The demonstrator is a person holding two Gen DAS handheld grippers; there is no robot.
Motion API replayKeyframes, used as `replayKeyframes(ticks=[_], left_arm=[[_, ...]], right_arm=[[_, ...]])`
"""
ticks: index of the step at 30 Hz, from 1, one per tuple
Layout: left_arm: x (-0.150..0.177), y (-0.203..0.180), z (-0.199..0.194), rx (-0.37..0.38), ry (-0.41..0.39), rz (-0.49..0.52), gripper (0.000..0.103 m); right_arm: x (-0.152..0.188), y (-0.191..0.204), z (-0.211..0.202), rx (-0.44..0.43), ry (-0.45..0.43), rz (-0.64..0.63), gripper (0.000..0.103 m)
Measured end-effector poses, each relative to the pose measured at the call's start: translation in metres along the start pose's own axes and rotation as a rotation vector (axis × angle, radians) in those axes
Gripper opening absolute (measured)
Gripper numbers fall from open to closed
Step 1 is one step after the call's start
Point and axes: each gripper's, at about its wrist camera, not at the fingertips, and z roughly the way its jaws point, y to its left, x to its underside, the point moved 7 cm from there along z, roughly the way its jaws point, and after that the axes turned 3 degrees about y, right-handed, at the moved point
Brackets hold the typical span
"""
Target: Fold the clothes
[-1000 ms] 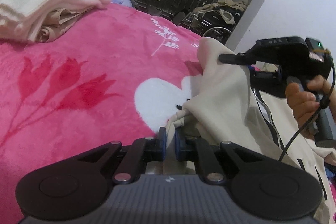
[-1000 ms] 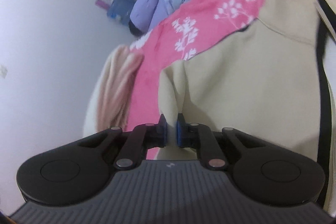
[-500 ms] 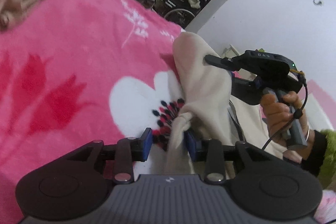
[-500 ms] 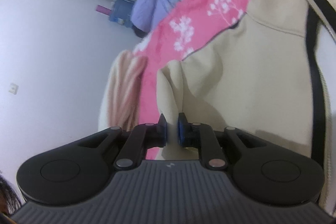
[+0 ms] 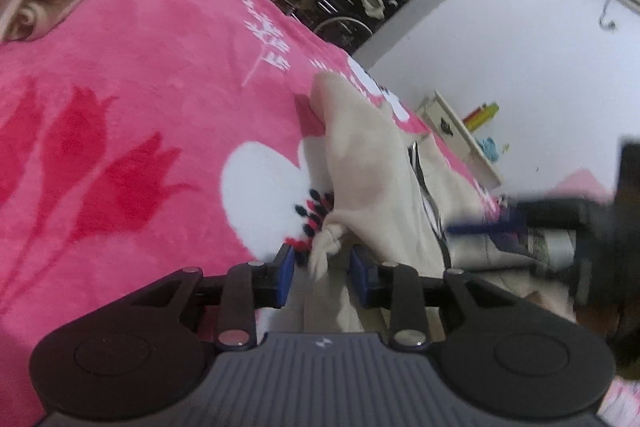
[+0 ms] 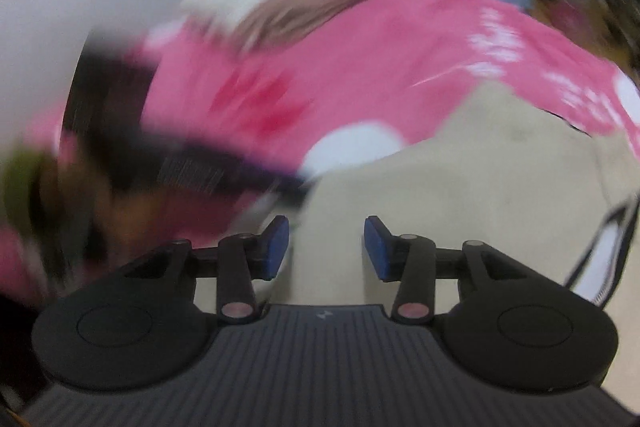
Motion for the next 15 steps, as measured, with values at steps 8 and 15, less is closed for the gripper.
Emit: replayKeyframes(ticks=[8,15], left_arm=[[0.007,-0.011,-0.001,-0.021,0.006,0.064,0.031],[0.028,-0.035,0.000,-0.052,0.050,0.247,0.026]], right_arm=[[0.011,0.019,0.028,0.281,0.067,-0.197,0.005],[-0.010,-0.036,-0.033,0.114,-0.102,0.294,0.004]])
